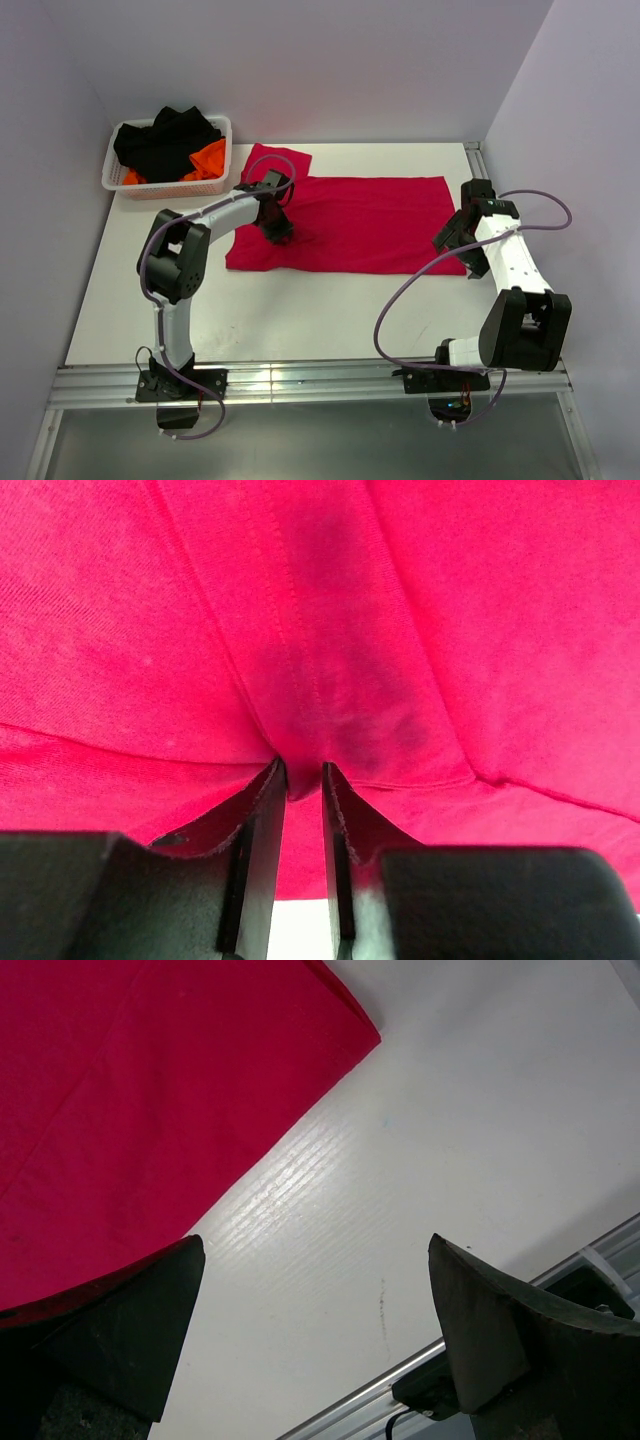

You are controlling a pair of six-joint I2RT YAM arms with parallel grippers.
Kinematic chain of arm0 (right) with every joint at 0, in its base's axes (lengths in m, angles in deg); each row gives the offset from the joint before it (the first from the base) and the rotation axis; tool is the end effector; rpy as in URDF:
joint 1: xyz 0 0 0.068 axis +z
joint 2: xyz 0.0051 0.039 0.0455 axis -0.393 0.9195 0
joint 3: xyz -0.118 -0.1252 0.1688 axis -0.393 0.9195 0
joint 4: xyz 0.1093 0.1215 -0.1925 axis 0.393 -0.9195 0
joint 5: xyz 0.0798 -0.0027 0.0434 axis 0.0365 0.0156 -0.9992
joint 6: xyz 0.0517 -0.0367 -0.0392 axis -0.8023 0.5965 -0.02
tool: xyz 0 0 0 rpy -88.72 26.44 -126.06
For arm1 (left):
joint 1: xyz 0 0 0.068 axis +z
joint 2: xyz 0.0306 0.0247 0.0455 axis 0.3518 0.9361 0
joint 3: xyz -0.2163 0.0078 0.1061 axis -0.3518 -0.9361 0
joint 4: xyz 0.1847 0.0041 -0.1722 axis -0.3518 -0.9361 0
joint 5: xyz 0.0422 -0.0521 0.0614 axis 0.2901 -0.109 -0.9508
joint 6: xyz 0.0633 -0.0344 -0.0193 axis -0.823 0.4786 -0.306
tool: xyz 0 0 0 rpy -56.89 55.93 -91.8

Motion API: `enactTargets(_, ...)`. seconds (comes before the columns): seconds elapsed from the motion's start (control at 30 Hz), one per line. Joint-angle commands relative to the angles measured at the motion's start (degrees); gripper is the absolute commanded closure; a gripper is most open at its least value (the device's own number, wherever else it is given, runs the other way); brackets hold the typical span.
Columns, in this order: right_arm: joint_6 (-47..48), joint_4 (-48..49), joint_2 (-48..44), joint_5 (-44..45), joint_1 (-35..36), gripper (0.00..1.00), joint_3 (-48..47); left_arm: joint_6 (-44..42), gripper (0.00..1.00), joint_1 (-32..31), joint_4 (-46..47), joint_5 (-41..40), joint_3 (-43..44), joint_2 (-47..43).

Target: Fold and stack the t-shirts

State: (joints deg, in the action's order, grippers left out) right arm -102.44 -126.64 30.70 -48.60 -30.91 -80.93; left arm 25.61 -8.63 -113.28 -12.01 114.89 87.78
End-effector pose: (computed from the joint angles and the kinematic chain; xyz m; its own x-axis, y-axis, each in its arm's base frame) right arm 0.2465 -0.0458 0.1997 -0.6508 0.6836 -0.3303 0.7204 0.6934 0.0155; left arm 0.3506 -0.1926 0.1208 -0.8280 -0.5083 -0.2367 -0.4384 0.8501 -0.2917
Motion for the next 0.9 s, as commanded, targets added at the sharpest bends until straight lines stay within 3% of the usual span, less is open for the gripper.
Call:
enactTargets(0.0, 0.1, 0.5, -2.1, 1.8, -0.3, 0.0, 0.7, -0.5, 0.74, -0.3, -0.6, 0.1, 3.3, -0.4)
enactTargets(0.43, 0.2, 0.2, -2.0, 2.3, -0.5, 0.0, 0.0, -1.3, 0.85, -0.4, -0.2, 1.2, 3.9, 0.8)
enactTargets(0.57, 0.4, 0.2, -2.0, 2.5, -0.7, 0.0, 0.1, -1.3, 1.0, -0.3, 0.2, 1.7, 3.3, 0.7)
enactTargets(0.7, 0.2, 0.1, -2.1, 2.5, -0.8, 0.0, 0.4, -1.8, 1.0, -0.3, 0.2, 1.5, 3.4, 0.7)
enactTargets(0.87, 0.1, 0.4, -2.6, 2.4, -0.9, 0.0, 0.8, -3.3, 1.0, 0.0, -3.2, -0.9, 10.3, 1.3)
